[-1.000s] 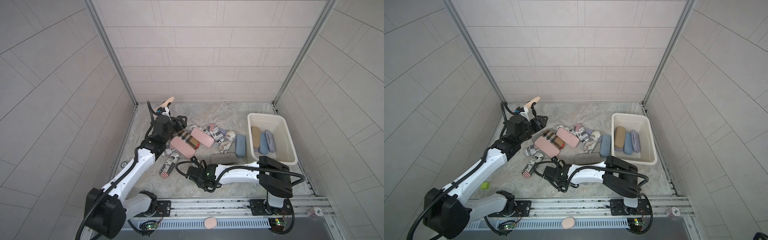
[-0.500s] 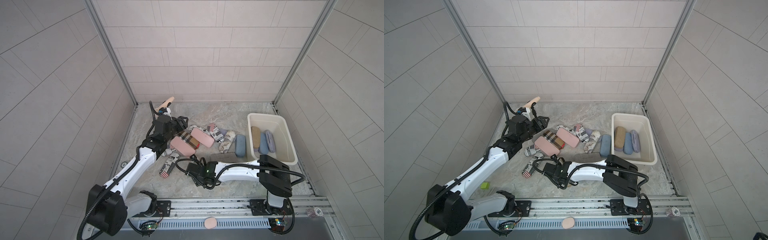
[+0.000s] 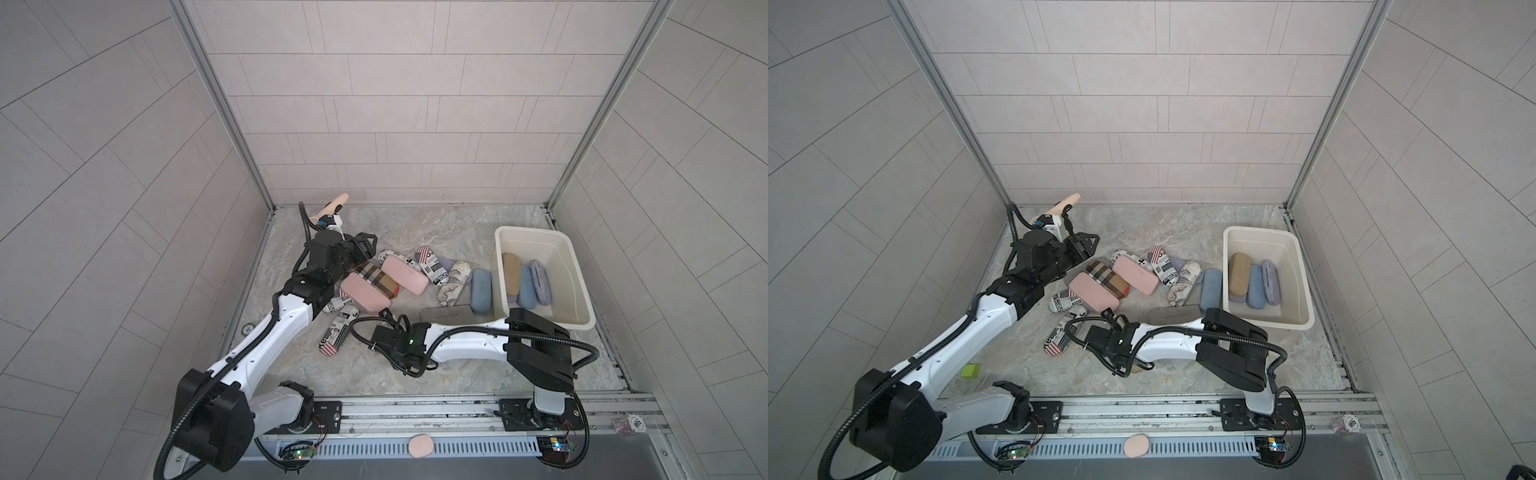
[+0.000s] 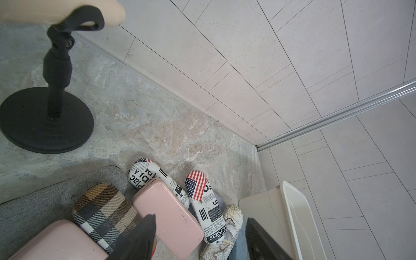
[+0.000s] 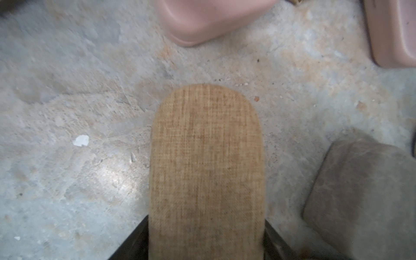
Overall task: Put the glasses cases into the storage boxes
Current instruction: Pick up the glasses case at the center of the board, then place the glasses case in the storage box.
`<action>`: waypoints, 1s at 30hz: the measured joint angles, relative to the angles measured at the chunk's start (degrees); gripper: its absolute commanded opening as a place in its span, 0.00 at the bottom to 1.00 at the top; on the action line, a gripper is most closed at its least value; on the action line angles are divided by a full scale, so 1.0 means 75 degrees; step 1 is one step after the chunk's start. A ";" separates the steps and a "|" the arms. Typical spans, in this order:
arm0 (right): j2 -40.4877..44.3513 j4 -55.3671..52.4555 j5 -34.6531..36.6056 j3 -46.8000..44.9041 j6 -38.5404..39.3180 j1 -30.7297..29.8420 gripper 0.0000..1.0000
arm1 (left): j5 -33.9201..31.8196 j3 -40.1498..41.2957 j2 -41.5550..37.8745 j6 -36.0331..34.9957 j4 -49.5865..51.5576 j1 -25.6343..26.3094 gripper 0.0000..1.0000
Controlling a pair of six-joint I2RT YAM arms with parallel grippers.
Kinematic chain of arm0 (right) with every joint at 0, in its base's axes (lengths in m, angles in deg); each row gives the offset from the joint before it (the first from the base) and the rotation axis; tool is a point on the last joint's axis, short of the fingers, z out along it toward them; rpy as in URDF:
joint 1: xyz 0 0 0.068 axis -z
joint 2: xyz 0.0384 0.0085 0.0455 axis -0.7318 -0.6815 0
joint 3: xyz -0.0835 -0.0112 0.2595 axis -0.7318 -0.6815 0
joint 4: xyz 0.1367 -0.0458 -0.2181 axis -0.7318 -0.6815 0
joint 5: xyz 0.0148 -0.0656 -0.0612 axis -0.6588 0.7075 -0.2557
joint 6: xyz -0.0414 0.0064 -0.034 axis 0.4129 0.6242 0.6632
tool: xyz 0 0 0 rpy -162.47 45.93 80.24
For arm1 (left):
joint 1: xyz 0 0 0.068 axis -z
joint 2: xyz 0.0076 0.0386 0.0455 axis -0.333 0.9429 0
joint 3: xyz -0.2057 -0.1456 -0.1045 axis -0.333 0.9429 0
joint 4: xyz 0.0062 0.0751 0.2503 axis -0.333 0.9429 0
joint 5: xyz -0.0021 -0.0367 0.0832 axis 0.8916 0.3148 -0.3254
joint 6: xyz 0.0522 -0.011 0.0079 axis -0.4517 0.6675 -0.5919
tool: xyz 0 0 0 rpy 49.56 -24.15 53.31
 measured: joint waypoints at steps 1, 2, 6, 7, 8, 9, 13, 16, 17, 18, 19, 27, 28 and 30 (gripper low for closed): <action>0.0032 -0.0006 0.0000 -0.0017 0.0000 0.0000 0.62 | 0.0006 0.0000 0.0000 0.0000 0.0000 0.0000 0.70; 0.0087 -0.0026 0.0003 -0.0052 0.0003 0.0000 0.62 | 0.0009 0.0000 0.0000 0.0000 0.0000 0.0000 0.70; 0.0600 -0.0289 0.0093 -0.0105 0.0146 0.0009 0.62 | 0.0064 0.0000 0.0000 0.0000 -0.0017 0.0000 0.70; 0.0851 -0.0361 0.0137 -0.0090 0.0198 0.0032 0.62 | 0.0093 0.0000 0.0003 0.0000 -0.0035 0.0000 0.70; 0.1105 -0.0443 0.0166 -0.0050 0.0256 0.0058 0.61 | 0.0128 0.0000 0.0006 0.0000 -0.0055 0.0000 0.70; 0.1343 -0.0533 0.0198 0.0017 0.0315 0.0093 0.61 | 0.0154 0.0000 0.0006 0.0000 -0.0076 0.0000 0.70; 0.2218 -0.0868 0.0396 0.0356 0.0606 0.0370 0.60 | 0.0271 0.0000 0.0006 -0.0003 -0.0221 0.0000 0.70; 0.2830 -0.1253 0.0635 0.0560 0.0848 0.0702 0.60 | 0.0364 0.0000 0.0006 0.0000 -0.0338 0.0000 0.70; 0.3060 -0.1434 0.0769 0.0612 0.0924 0.0842 0.60 | 0.0385 0.0000 0.0006 0.0000 -0.0367 0.0000 0.70; 0.3252 -0.1545 0.0851 0.0627 0.0973 0.0976 0.59 | 0.0411 0.0000 0.0006 -0.0003 -0.0385 0.0000 0.70; 0.3506 -0.1655 0.0915 0.0624 0.1040 0.1169 0.59 | 0.0443 0.0000 0.0006 0.0000 -0.0405 0.0000 0.70; 0.5298 -0.1912 0.1192 0.0504 0.1886 0.3168 0.59 | 0.0606 0.0000 0.0012 0.0003 -0.0574 0.0003 0.69; 0.5394 -0.1920 0.1154 0.0504 0.2022 0.3585 0.59 | 0.0644 0.0000 0.0020 0.0006 -0.0603 0.0003 0.69; 0.5444 -0.1958 0.1032 0.0504 0.2256 0.4383 0.59 | 0.0699 0.0000 0.0058 0.0006 -0.0656 0.0003 0.69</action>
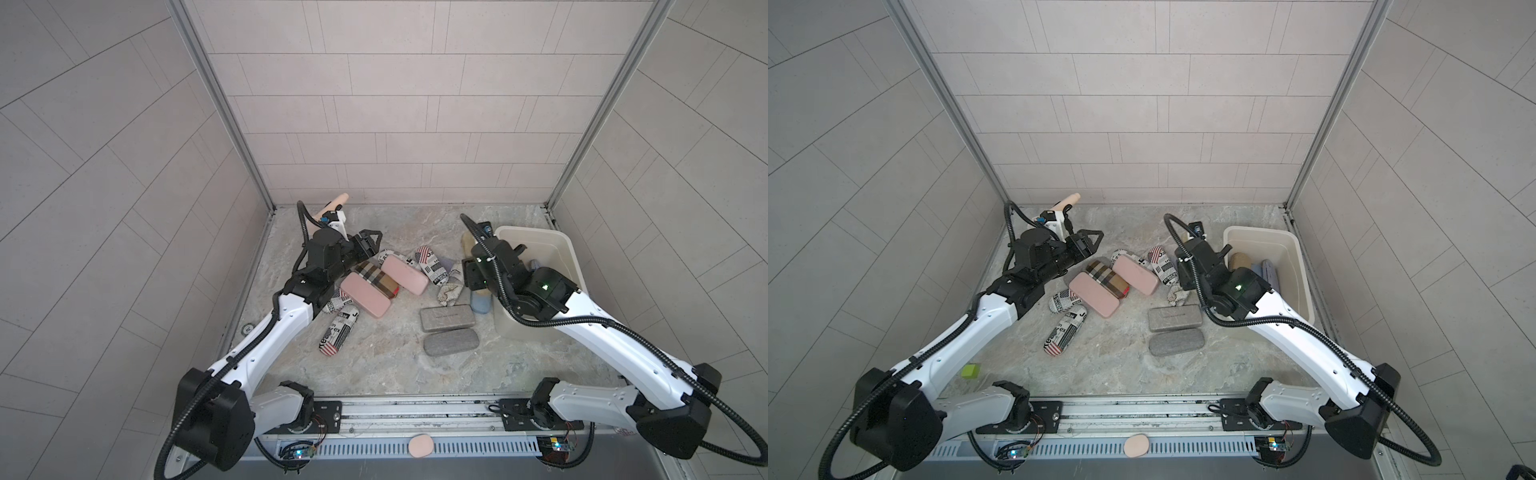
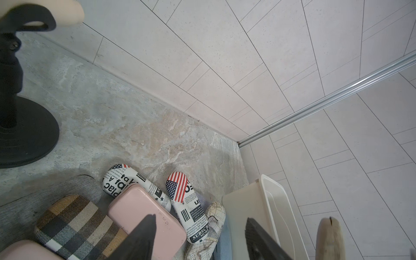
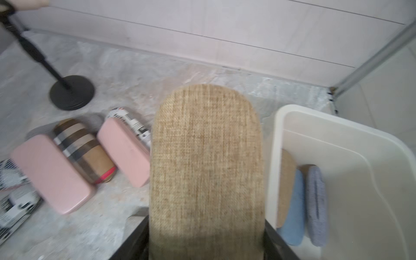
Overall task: Put the glasses cases into the storage boxes
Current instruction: Place the glasses case in the storage box.
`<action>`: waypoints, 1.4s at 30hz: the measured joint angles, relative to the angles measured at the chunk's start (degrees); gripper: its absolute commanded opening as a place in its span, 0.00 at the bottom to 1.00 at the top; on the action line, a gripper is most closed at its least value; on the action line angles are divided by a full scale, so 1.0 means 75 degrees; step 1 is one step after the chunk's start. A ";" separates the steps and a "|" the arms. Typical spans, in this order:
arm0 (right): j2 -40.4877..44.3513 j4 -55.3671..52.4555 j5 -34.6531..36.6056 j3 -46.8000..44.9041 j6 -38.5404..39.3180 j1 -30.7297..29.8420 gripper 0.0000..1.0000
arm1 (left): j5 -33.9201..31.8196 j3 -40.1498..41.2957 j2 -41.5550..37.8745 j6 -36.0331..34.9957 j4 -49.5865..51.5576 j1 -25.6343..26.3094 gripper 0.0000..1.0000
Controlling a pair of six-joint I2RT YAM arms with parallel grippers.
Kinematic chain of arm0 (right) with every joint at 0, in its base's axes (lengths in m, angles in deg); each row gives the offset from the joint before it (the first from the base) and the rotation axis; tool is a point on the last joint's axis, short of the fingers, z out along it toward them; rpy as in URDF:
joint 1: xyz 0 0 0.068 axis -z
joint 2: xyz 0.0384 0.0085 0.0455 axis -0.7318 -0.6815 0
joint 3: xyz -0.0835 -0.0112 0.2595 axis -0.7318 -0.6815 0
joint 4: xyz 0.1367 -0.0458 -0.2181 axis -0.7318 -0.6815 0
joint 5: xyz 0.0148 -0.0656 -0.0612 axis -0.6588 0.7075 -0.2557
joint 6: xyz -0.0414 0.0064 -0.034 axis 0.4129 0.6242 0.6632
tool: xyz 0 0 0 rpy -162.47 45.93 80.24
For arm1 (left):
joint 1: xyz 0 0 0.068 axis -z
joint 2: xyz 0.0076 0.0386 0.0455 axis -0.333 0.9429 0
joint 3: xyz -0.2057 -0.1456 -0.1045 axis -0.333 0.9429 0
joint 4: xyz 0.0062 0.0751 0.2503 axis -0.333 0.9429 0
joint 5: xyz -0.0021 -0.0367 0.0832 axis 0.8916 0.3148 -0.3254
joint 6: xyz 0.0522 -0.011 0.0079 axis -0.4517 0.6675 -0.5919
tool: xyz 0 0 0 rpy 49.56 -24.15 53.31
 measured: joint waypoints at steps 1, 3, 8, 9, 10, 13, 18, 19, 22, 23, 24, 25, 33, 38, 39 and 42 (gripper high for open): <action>-0.0017 -0.0023 -0.0119 0.0000 0.0117 0.0434 0.59 | 0.0020 0.0000 0.0023 0.0000 -0.0012 0.0006 0.69; -0.0044 -0.0041 -0.0382 -0.0009 0.0297 0.1172 0.59 | 0.0041 0.0000 0.0061 0.0000 -0.0023 0.0006 0.69; -0.0041 0.0026 -0.1093 -0.0052 0.0554 0.2935 0.59 | 0.0108 0.0000 0.0119 0.0000 -0.0026 0.0012 0.69; -0.0041 0.0052 -0.1201 -0.0076 0.0574 0.3200 0.59 | 0.0122 0.0000 0.0134 0.0000 -0.0026 0.0015 0.69; -0.0047 0.0090 -0.1317 -0.0114 0.0589 0.3494 0.59 | 0.0137 0.0000 0.0152 0.0000 -0.0032 0.0020 0.69; -0.0114 0.0262 -0.1550 -0.0341 0.0635 0.4214 0.59 | 0.0160 0.0000 0.0216 0.0000 -0.0029 0.0020 0.69; -0.0624 0.0408 -0.1711 -0.0799 0.0752 0.4881 0.59 | 0.0172 0.0000 0.0248 0.0000 -0.0032 0.0023 0.69; -0.0793 0.0411 -0.1708 -0.0874 0.0775 0.4986 0.60 | 0.0172 0.0000 0.0248 0.0000 -0.0032 0.0023 0.69; -0.1230 0.0446 -0.1679 -0.1011 0.0842 0.5269 0.60 | 0.0172 0.0000 0.0259 0.0000 -0.0032 0.0026 0.69; -0.1390 0.0446 -0.1614 -0.1023 0.0863 0.5380 0.60 | 0.0172 0.0000 0.0265 0.0000 -0.0029 0.0026 0.69; -0.1533 0.0449 -0.1527 -0.1023 0.0883 0.5470 0.60 | 0.0172 0.0000 0.0274 0.0000 -0.0029 0.0029 0.69; -0.1684 0.0458 -0.1431 -0.1017 0.0895 0.5557 0.60 | 0.0172 0.0000 0.0286 0.0000 -0.0029 0.0029 0.69; -0.2809 0.0195 -0.0694 -0.0347 0.0889 0.5747 0.62 | 0.0163 0.0000 0.0303 -0.0006 -0.0029 0.0058 0.69; -0.3191 0.0242 -0.0615 -0.0306 0.0892 0.5817 0.66 | 0.0157 0.0000 0.0303 -0.0006 -0.0029 0.0058 0.69; -0.3249 0.0259 -0.0612 -0.0309 0.0898 0.5826 0.66 | 0.0157 0.0000 0.0303 -0.0006 -0.0029 0.0058 0.69; -0.3383 0.0344 -0.0612 -0.0303 0.0947 0.5826 0.70 | 0.0160 0.0000 0.0321 -0.0006 -0.0032 0.0058 0.69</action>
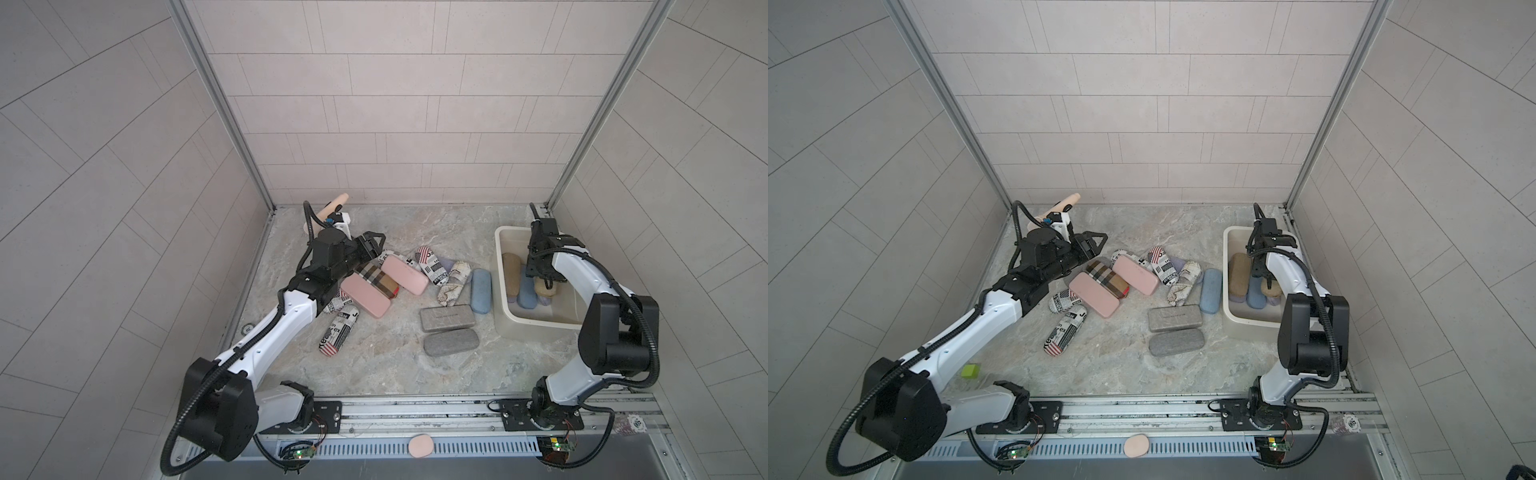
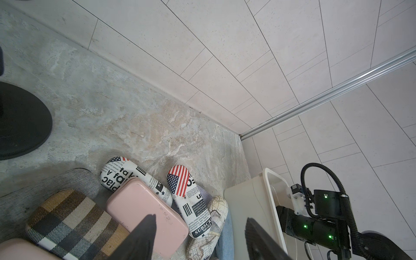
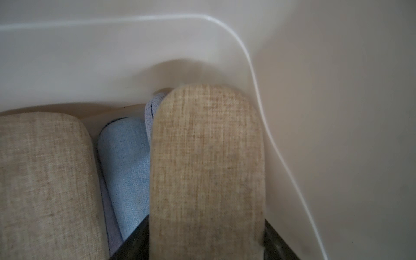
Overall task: Put the glasses cases into the storage boxes
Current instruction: Place the glasses case in the storage box.
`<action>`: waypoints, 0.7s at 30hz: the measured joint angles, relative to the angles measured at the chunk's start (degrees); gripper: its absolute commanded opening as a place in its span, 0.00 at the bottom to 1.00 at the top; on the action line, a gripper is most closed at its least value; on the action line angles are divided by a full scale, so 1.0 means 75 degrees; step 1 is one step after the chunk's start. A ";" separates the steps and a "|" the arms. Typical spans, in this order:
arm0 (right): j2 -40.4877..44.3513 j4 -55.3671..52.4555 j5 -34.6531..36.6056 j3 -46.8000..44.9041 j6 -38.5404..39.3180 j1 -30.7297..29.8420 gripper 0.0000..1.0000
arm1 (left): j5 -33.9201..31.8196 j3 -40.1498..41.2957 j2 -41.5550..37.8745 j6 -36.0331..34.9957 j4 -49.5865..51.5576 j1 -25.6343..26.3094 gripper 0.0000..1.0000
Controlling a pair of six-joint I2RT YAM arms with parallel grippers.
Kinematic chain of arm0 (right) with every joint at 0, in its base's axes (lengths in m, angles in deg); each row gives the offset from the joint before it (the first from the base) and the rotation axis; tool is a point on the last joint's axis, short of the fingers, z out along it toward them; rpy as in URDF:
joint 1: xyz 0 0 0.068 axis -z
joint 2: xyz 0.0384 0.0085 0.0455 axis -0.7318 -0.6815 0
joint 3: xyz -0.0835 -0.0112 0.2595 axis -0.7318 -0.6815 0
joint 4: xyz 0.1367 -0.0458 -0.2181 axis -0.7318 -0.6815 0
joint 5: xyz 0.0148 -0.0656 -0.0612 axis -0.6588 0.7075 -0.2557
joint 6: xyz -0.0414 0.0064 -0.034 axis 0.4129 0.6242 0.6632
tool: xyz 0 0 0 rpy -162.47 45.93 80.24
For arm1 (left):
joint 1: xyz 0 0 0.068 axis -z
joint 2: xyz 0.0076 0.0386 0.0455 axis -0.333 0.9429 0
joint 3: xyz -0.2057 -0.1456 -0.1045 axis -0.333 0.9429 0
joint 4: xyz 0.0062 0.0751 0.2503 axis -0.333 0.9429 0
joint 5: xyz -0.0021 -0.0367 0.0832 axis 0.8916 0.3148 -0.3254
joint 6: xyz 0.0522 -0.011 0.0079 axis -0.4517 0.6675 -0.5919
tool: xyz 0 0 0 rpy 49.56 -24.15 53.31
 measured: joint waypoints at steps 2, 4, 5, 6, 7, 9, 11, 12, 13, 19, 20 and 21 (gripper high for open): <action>-0.0064 0.0017 -0.0035 0.0029 0.0035 0.0000 0.74 | 0.0000 0.0000 0.0035 0.0000 0.0003 0.0000 0.69; -0.0067 0.0015 -0.0085 0.0058 0.0085 0.0000 0.79 | 0.0003 0.0000 0.0070 0.0003 0.0006 0.0000 0.69; -0.0067 0.0020 -0.0099 0.0085 0.0099 -0.0003 0.80 | 0.0003 0.0000 0.0082 0.0000 0.0006 0.0000 0.69; -0.0067 0.0032 -0.0125 0.0122 0.0119 -0.0003 0.81 | 0.0003 0.0000 0.0087 0.0000 0.0003 0.0000 0.69; -0.0055 0.0052 -0.0143 0.0140 0.0122 -0.0003 0.82 | 0.0006 0.0000 0.0093 0.0003 0.0006 0.0000 0.69; 0.0032 0.0061 -0.0175 0.0137 0.0119 -0.0012 0.83 | 0.0009 0.0000 0.0096 0.0003 0.0003 0.0000 0.69; 0.0201 0.0058 -0.0207 0.0137 0.0114 -0.0055 0.83 | 0.0012 0.0000 0.0096 0.0000 0.0003 0.0000 0.69; 0.0332 0.0050 -0.0201 0.0137 0.0108 -0.0093 0.82 | 0.0012 0.0000 0.0099 0.0000 0.0003 0.0000 0.69; 0.0510 0.0035 -0.0198 0.0137 0.0105 -0.0163 0.82 | 0.0015 0.0000 0.0099 0.0003 0.0003 0.0000 0.69; 0.1766 -0.0076 -0.0090 0.0140 0.0038 -0.1119 0.79 | 0.0023 0.0000 0.0105 0.0003 0.0003 0.0000 0.69; 0.1979 -0.0105 -0.0099 0.0140 0.0032 -0.1311 0.78 | 0.0023 0.0000 0.0105 0.0003 0.0003 0.0000 0.69; 0.2194 -0.0137 -0.0117 0.0140 0.0029 -0.1530 0.78 | 0.0023 0.0000 0.0105 0.0003 0.0003 0.0000 0.69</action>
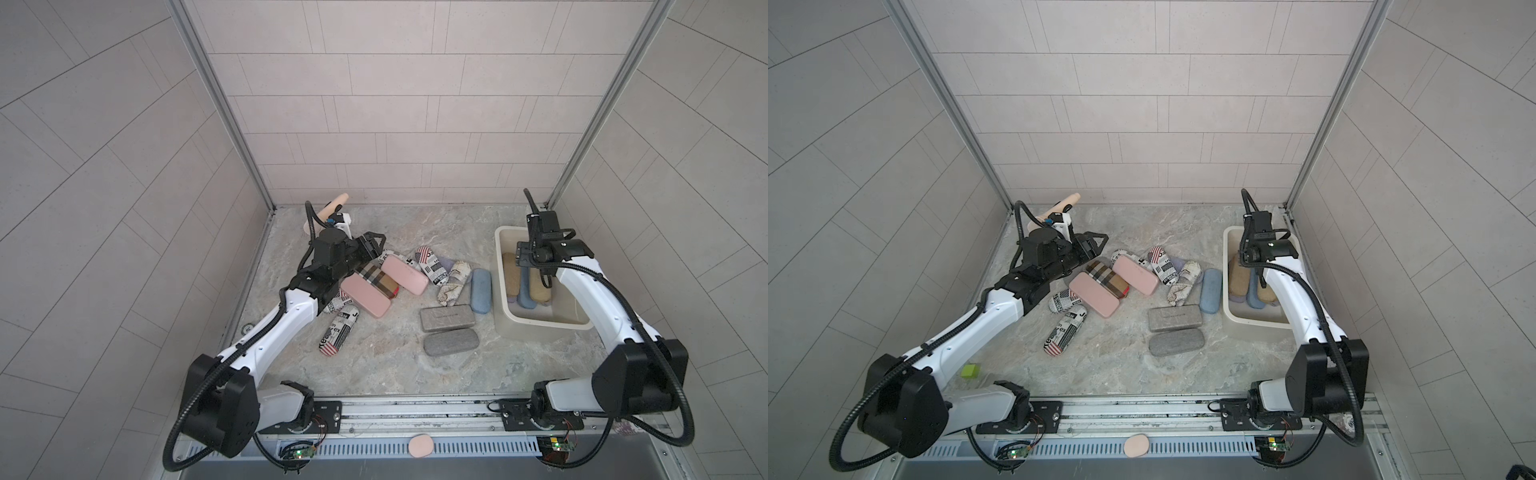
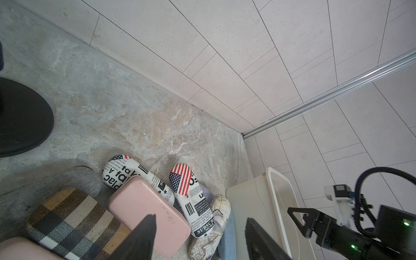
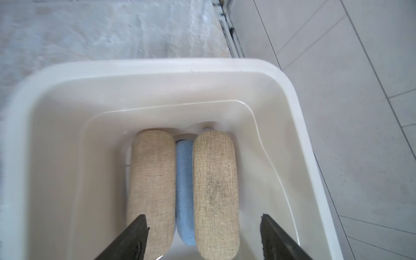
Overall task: Put the glasses cases into the storage boxes
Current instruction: Place the glasses case in the storage box, then pick up the glasses case.
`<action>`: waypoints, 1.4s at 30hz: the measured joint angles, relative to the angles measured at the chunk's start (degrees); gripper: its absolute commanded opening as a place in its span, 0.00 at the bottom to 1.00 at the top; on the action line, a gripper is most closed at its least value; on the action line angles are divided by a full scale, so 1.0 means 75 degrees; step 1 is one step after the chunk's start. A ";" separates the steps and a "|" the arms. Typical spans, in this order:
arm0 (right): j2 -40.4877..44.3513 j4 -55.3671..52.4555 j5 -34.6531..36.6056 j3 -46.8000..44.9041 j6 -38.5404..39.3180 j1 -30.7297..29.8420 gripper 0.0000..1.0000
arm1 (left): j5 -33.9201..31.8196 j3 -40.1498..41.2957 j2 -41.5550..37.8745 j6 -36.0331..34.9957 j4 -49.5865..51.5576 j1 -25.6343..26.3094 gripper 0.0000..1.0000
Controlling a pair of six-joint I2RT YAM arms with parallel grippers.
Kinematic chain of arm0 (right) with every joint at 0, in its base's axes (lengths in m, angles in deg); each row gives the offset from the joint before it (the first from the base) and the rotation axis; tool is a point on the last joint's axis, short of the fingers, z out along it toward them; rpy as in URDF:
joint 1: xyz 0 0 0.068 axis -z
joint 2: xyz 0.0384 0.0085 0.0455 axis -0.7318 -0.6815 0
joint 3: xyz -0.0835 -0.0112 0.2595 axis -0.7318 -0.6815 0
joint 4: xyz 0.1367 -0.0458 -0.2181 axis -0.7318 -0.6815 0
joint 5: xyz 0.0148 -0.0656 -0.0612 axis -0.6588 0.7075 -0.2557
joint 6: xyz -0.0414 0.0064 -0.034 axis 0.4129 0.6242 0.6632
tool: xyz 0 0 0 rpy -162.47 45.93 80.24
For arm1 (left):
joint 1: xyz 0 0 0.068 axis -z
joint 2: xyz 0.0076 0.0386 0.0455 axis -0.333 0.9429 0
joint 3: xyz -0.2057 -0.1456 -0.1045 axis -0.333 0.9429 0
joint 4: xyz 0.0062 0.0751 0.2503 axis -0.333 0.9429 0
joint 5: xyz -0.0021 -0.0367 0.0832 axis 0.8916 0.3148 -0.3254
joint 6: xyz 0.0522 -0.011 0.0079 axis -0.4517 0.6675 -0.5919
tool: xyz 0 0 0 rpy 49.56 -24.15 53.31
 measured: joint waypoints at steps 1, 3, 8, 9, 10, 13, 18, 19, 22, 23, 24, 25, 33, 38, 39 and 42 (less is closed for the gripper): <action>0.0227 -0.0017 -0.0015 0.0000 -0.0006 -0.0245 0.77 | 0.0000 0.0000 0.0000 0.0000 0.0000 0.0000 0.69; 0.0629 0.0000 -0.0023 -0.0023 -0.0038 -0.0761 0.75 | 0.0003 0.0000 0.0000 0.0000 0.0000 0.0000 0.69; 0.1326 0.0187 0.0020 -0.0265 -0.0460 -0.2588 0.68 | 0.0003 0.0000 0.0000 0.0000 0.0000 0.0000 0.69; 0.1309 0.0221 0.0023 -0.0291 -0.0577 -0.2888 0.66 | 0.0006 0.0000 0.0000 0.0003 0.0000 0.0000 0.69; 0.1236 0.0280 0.0029 -0.0332 -0.0697 -0.3182 0.66 | 0.0015 0.0000 0.0000 0.0003 0.0000 0.0000 0.69; 0.0825 0.0440 0.0122 -0.0472 -0.1090 -0.3774 0.64 | 0.0038 0.0000 0.0000 0.0003 0.0000 0.0015 0.69; 0.0108 0.0889 0.0175 -0.0950 -0.1824 -0.4258 0.66 | 0.0085 0.0000 0.0000 0.0006 0.0000 0.0102 0.69; -0.0006 0.0985 0.0169 -0.1081 -0.1947 -0.4339 0.67 | 0.0096 0.0000 0.0000 0.0006 0.0000 0.0122 0.69; -0.0396 0.1105 0.0087 -0.1198 -0.2124 -0.4570 0.70 | 0.0125 0.0000 0.0000 0.0003 0.0000 0.0134 0.69; -0.0525 0.1151 0.0047 -0.1180 -0.2127 -0.4613 0.71 | 0.0134 0.0000 0.0000 0.0003 0.0003 0.0134 0.69; -0.0688 0.1172 -0.0009 -0.1134 -0.2119 -0.4666 0.71 | 0.0134 0.0000 0.0000 0.0003 0.0006 0.0134 0.69; -0.0883 0.1177 -0.0064 -0.1064 -0.2084 -0.4709 0.71 | 0.0134 0.0000 0.0000 0.0003 0.0006 0.0134 0.69; -0.2524 0.0662 -0.0210 0.0396 -0.1204 -0.4672 0.75 | 0.0125 0.0000 0.0000 0.0000 0.0017 0.0134 0.69; -0.3325 0.0341 -0.0166 0.1186 -0.0519 -0.4584 0.76 | 0.0085 0.0000 0.0000 -0.0009 0.0052 0.0134 0.69; -0.3418 0.0248 -0.0163 0.1265 -0.0399 -0.4572 0.76 | 0.0082 0.0000 0.0000 -0.0012 0.0061 0.0134 0.69; -0.3654 0.0006 -0.0157 0.1507 -0.0093 -0.4523 0.76 | 0.0082 0.0000 0.0000 -0.0015 0.0061 0.0134 0.69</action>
